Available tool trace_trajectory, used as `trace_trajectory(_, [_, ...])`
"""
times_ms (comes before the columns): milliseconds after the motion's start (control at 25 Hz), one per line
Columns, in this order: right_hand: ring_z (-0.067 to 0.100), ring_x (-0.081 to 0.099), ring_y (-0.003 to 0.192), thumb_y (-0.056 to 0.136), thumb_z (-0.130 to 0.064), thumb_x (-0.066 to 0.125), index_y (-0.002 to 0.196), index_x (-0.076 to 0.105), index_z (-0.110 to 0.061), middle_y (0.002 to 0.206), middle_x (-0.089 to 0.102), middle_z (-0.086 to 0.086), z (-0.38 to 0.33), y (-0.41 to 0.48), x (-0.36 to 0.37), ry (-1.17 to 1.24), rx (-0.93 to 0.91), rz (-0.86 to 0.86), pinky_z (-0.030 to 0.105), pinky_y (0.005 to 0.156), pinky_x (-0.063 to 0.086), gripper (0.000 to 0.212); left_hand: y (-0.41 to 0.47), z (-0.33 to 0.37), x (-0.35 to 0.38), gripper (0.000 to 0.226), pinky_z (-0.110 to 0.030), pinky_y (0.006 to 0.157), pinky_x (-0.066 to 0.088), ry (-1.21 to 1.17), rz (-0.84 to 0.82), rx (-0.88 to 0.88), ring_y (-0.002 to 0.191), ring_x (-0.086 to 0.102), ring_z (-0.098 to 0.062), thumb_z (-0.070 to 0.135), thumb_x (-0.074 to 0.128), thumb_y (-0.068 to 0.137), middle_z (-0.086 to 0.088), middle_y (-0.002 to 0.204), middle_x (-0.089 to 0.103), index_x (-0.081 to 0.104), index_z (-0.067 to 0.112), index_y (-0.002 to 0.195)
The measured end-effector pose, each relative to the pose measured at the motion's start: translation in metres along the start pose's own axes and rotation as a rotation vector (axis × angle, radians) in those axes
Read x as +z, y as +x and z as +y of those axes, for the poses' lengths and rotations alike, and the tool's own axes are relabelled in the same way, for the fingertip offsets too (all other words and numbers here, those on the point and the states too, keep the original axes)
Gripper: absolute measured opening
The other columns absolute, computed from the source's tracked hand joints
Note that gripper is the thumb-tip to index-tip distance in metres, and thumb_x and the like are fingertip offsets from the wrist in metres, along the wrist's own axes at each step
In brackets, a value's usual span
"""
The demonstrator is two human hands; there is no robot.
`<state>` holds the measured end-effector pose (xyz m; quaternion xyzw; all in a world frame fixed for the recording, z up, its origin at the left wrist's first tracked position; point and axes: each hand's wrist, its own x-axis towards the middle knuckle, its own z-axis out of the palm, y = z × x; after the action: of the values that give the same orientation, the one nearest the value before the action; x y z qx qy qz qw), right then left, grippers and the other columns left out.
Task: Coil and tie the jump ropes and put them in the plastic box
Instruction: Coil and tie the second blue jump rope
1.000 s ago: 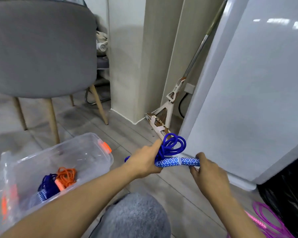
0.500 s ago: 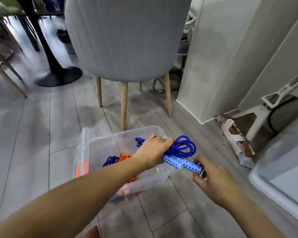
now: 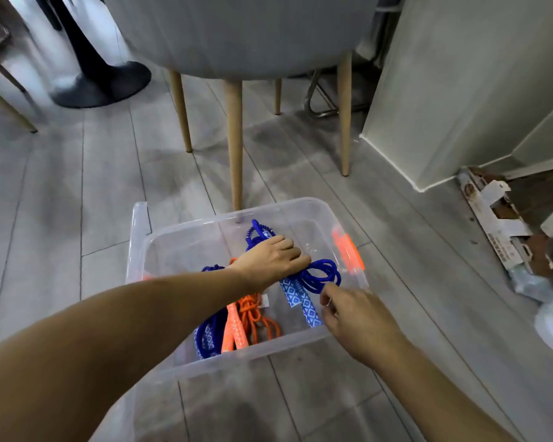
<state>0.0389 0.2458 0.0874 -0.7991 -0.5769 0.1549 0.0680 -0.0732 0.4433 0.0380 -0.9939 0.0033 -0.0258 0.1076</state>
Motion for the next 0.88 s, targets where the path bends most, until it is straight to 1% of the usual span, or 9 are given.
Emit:
trace_trajectory(80, [0.022, 0.061, 0.091, 0.098, -0.03, 0.05, 0.1, 0.058, -0.022, 0.099, 0.069, -0.002, 0.004, 0.004, 0.012, 0.035, -0.005, 0.031, 0.033, 0.083, 0.042, 0.013, 0.002, 0.004, 0.025, 0.055, -0.039, 0.092, 0.045, 0.069, -0.063, 0.1, 0.096, 0.056, -0.028, 0.011, 0.075, 0.079, -0.007, 0.11, 0.063, 0.049, 0.016, 0.128])
trace_trajectory(120, [0.021, 0.059, 0.092, 0.098, -0.031, 0.05, 0.098, 0.058, -0.022, 0.098, 0.067, -0.003, 0.004, 0.004, 0.017, 0.047, -0.007, 0.047, 0.033, 0.084, 0.04, 0.012, 0.0, 0.006, 0.037, 0.063, -0.042, 0.101, 0.042, 0.108, -0.156, 0.125, 0.108, 0.056, -0.031, 0.013, 0.076, 0.079, -0.01, 0.122, 0.06, 0.046, 0.019, 0.135])
trace_trajectory(200, [0.02, 0.056, 0.092, 0.099, -0.033, 0.048, 0.095, 0.056, -0.024, 0.095, 0.062, -0.005, 0.005, 0.002, 0.024, 0.049, -0.013, 0.067, 0.034, 0.086, 0.038, 0.013, -0.005, 0.012, 0.059, 0.083, -0.051, 0.117, 0.026, 0.167, -0.429, 0.135, 0.138, 0.037, -0.038, 0.019, 0.072, 0.086, -0.016, 0.15, 0.039, 0.024, 0.028, 0.152])
trace_trajectory(240, [0.019, 0.054, 0.092, 0.1, -0.033, 0.046, 0.095, 0.056, -0.025, 0.095, 0.059, -0.006, 0.006, 0.001, 0.026, 0.047, -0.015, 0.067, 0.034, 0.087, 0.038, 0.014, -0.008, 0.017, 0.066, 0.085, -0.054, 0.12, 0.019, 0.176, -0.557, 0.126, 0.145, 0.025, -0.04, 0.022, 0.066, 0.091, -0.017, 0.157, 0.028, 0.012, 0.033, 0.155])
trace_trajectory(320, [0.018, 0.052, 0.09, 0.101, -0.032, 0.043, 0.095, 0.055, -0.024, 0.092, 0.055, -0.007, 0.008, -0.001, 0.03, 0.047, -0.017, 0.072, 0.033, 0.086, 0.038, 0.015, -0.008, 0.026, 0.071, 0.078, -0.057, 0.12, 0.015, 0.133, -0.709, 0.085, 0.147, 0.019, -0.041, 0.024, 0.054, 0.099, -0.015, 0.16, 0.024, 0.004, 0.037, 0.156])
trace_trajectory(480, [0.015, 0.041, 0.08, 0.1, -0.028, 0.044, 0.091, 0.053, -0.023, 0.085, 0.045, -0.009, 0.008, -0.003, 0.035, 0.021, -0.002, 0.094, 0.033, 0.082, 0.037, 0.014, -0.014, 0.038, 0.068, 0.062, -0.059, 0.115, 0.024, 0.009, -0.77, -0.049, 0.145, 0.023, -0.039, 0.025, 0.049, 0.102, -0.011, 0.155, 0.034, 0.019, 0.035, 0.155])
trace_trajectory(600, [0.014, 0.04, 0.081, 0.1, -0.026, 0.045, 0.094, 0.054, -0.023, 0.087, 0.046, -0.009, 0.006, -0.006, 0.036, 0.034, -0.006, 0.109, 0.033, 0.085, 0.041, 0.012, -0.02, 0.042, 0.06, 0.052, -0.058, 0.109, 0.032, -0.056, -0.827, -0.181, 0.143, 0.028, -0.036, 0.025, 0.048, 0.102, -0.011, 0.156, 0.032, 0.031, 0.028, 0.151])
trace_trajectory(720, [0.013, 0.052, 0.09, 0.097, -0.023, 0.05, 0.104, 0.058, -0.023, 0.101, 0.056, -0.008, 0.006, -0.011, 0.035, 0.079, -0.008, 0.186, 0.032, 0.087, 0.046, 0.011, -0.023, 0.051, 0.048, 0.059, -0.056, 0.111, 0.031, -0.132, -0.815, -0.259, 0.143, 0.027, -0.037, 0.026, 0.054, 0.098, -0.012, 0.158, 0.025, 0.029, 0.027, 0.152])
trace_trajectory(880, [0.013, 0.057, 0.111, 0.092, -0.022, 0.057, 0.127, 0.056, -0.025, 0.125, 0.058, -0.008, 0.009, -0.021, 0.025, 0.091, 0.062, 0.258, 0.029, 0.096, 0.045, 0.035, -0.021, 0.057, 0.03, 0.053, -0.052, 0.109, 0.033, -0.292, -0.65, -0.4, 0.138, 0.036, -0.034, 0.026, 0.052, 0.096, -0.008, 0.153, 0.035, 0.036, 0.026, 0.146])
